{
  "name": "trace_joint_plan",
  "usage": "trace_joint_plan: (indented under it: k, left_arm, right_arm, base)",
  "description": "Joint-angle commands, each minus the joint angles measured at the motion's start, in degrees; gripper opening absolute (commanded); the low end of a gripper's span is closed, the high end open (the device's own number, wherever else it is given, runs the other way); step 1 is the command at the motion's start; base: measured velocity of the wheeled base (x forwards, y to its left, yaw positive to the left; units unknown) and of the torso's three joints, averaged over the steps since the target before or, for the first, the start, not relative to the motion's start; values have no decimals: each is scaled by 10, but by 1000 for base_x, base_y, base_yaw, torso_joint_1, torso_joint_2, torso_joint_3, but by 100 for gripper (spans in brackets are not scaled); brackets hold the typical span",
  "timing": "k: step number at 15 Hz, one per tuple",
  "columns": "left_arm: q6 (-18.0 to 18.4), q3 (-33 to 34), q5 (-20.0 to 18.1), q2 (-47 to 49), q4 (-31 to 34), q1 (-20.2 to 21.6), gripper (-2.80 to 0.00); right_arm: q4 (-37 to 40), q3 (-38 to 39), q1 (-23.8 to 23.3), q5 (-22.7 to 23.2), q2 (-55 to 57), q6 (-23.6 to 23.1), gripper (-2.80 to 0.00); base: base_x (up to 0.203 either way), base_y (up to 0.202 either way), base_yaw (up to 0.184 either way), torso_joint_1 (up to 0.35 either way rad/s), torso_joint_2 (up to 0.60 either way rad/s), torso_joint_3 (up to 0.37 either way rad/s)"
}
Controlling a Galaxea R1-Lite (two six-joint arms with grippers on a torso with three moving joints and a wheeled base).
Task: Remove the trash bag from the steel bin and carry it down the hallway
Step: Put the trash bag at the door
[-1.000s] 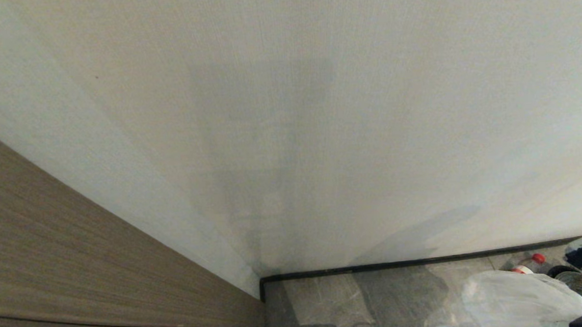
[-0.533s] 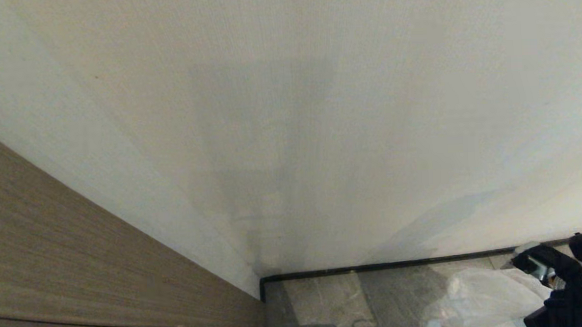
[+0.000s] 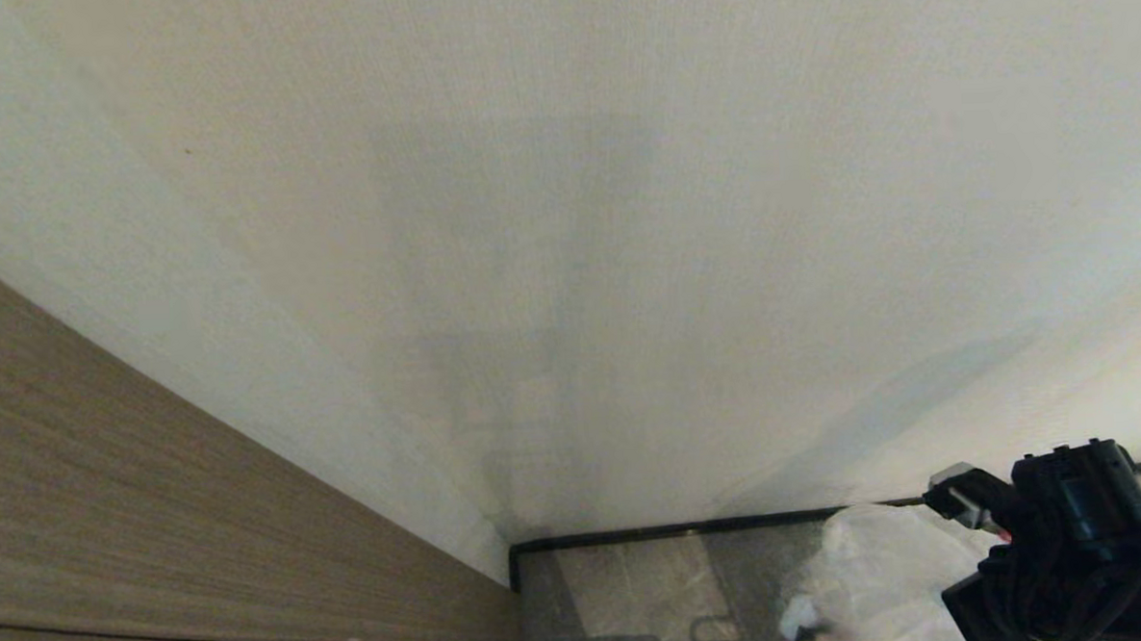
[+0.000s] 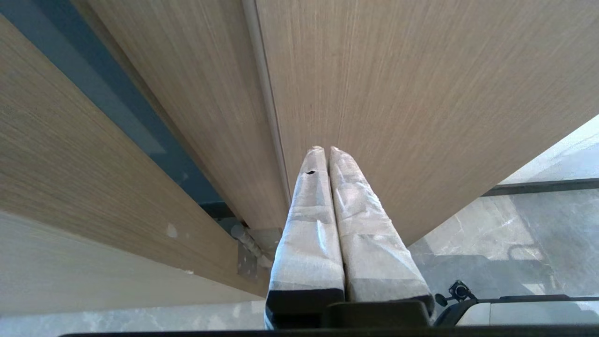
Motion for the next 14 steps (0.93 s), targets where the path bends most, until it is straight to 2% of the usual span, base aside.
trace_joint_plan:
  k: [1, 3, 9, 14]
  left_arm:
    - [0, 1, 0, 1, 0, 0, -280]
    - [0, 2, 0, 1, 0, 0, -280]
    - [0, 2, 0, 1, 0, 0, -280]
    - [0, 1, 0, 1, 0, 0, -280]
  right_arm:
    - [-40, 14, 24, 0, 34, 15, 0]
    - [-45, 11, 26, 0, 30, 34, 0]
    - [-45, 26, 27, 0, 22, 39, 0]
    - [-58, 29, 26, -6, -33, 57, 0]
  base:
    - [0, 0, 0, 0, 0, 0]
    - [0, 0, 0, 0, 0, 0]
    - [0, 0, 0, 0, 0, 0]
    - [0, 0, 0, 0, 0, 0]
